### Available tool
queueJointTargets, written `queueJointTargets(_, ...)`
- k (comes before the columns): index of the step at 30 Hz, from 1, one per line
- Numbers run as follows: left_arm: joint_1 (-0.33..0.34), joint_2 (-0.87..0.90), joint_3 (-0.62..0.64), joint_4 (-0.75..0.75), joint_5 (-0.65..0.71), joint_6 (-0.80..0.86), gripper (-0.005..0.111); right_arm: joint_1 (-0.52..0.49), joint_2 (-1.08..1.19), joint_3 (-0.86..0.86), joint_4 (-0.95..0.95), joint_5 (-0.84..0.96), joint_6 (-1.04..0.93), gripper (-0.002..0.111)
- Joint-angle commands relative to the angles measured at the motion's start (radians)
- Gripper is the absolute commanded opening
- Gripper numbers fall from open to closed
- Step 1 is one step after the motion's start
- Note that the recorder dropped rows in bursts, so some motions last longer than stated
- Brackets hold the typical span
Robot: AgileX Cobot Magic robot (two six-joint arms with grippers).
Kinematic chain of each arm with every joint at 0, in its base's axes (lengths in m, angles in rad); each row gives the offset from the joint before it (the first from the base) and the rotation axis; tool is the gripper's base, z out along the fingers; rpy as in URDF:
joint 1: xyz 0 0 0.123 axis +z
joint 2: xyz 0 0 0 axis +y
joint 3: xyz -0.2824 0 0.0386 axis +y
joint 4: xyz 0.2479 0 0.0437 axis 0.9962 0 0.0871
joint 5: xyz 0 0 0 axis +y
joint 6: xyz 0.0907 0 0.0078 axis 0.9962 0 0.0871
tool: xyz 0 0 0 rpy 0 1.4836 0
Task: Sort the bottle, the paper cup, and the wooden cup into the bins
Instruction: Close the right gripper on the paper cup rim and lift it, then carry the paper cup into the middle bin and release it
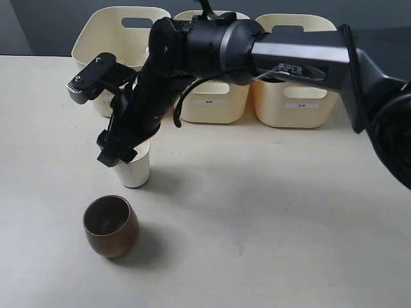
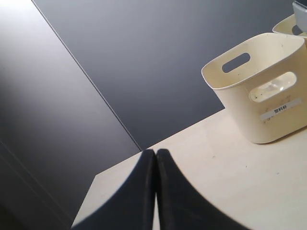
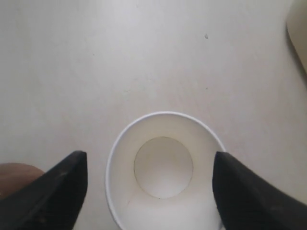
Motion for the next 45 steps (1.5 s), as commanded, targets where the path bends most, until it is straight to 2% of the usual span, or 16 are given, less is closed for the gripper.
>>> queueJointTargets(1, 0.0, -0.005, 0.002, -0.009, -0.006, -0.002, 0.0, 0.0, 0.022, -0.001, 0.006, -0.008, -0.009, 0.069)
queueJointTargets(12, 0.0, -0.005, 0.002, -0.009, -0.006, -0.002, 0.0, 0.0, 0.064, -0.001, -0.004, -0.036, -0.009, 0.069)
queueJointTargets(14, 0.0, -0.005, 0.002, -0.009, -0.006, -0.002, 0.0, 0.0, 0.066, -0.001, -0.004, -0.038, -0.009, 0.066)
queueJointTargets(16, 0.0, -0.005, 0.002, -0.009, -0.006, -0.002, 0.0, 0.0, 0.067, -0.001, -0.006, -0.038, -0.009, 0.057)
queueJointTargets(17, 0.0, -0.005, 0.002, -0.009, -0.006, -0.002, 0.0, 0.0, 0.067, -0.001, -0.008, -0.035, -0.009, 0.049)
queueJointTargets(18, 0.0, -0.005, 0.002, -0.009, -0.006, -0.002, 0.0, 0.0, 0.067, -0.001, -0.017, -0.033, -0.009, 0.036)
queueJointTargets(19, 0.0, -0.005, 0.002, -0.009, -0.006, -0.002, 0.0, 0.0, 0.067, -0.001, -0.043, -0.033, -0.01, 0.006)
queueJointTargets(20, 0.0, -0.005, 0.002, -0.009, -0.006, -0.002, 0.0, 0.0, 0.067, -0.001, -0.055, -0.033, -0.014, 0.001)
queueJointTargets(30, 0.0, -0.005, 0.002, -0.009, -0.006, -0.002, 0.0, 0.0, 0.028, -0.001, -0.102, -0.033, -0.017, 0.0)
queueJointTargets(38, 0.0, -0.005, 0.002, -0.009, -0.006, -0.002, 0.0, 0.002, -0.185, -0.001, -0.193, -0.05, 0.005, -0.001)
queueJointTargets(45, 0.0, -0.005, 0.002, -0.009, -0.006, -0.002, 0.0, 0.002, -0.267, -0.001, -0.585, -0.204, 0.448, -0.001)
